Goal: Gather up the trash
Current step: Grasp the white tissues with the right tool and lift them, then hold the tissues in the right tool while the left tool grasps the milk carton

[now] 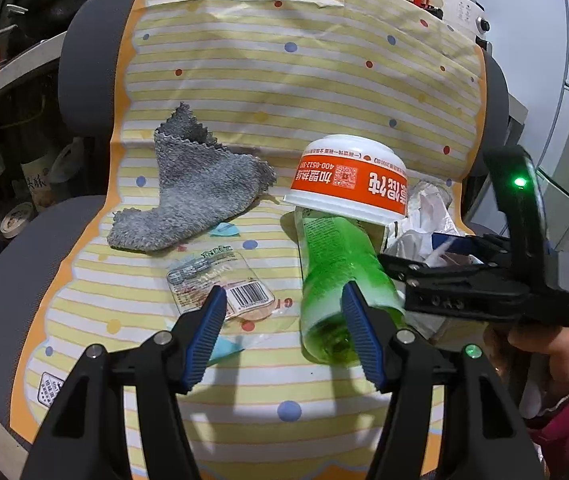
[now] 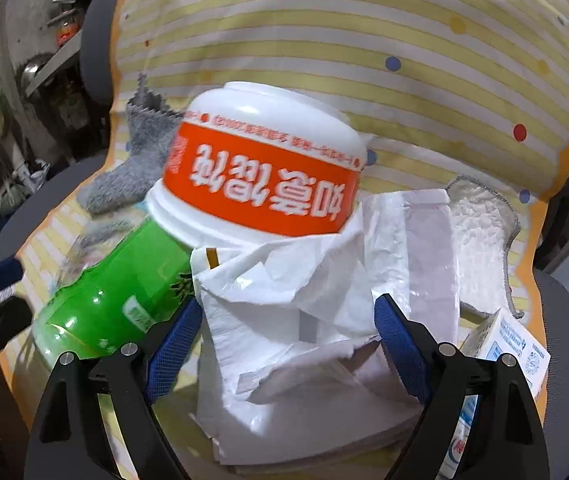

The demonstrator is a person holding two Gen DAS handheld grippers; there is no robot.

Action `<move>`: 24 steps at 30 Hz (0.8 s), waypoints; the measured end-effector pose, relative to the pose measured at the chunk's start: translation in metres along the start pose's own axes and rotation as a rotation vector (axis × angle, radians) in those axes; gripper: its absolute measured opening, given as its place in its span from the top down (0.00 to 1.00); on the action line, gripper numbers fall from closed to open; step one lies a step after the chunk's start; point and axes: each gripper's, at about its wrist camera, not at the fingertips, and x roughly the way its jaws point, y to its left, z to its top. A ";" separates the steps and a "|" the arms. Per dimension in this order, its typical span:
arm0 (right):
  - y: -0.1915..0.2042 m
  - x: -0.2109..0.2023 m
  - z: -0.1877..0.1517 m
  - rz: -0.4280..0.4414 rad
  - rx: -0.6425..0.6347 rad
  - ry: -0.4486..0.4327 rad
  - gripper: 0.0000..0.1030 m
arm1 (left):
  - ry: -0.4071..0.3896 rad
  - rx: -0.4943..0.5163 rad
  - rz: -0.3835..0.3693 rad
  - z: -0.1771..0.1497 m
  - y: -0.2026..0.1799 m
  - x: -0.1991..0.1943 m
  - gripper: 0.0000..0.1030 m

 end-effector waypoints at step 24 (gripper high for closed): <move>0.005 -0.187 -0.063 -0.016 -0.023 -0.278 0.84 | -0.057 0.002 -0.036 -0.014 -0.007 -0.055 0.42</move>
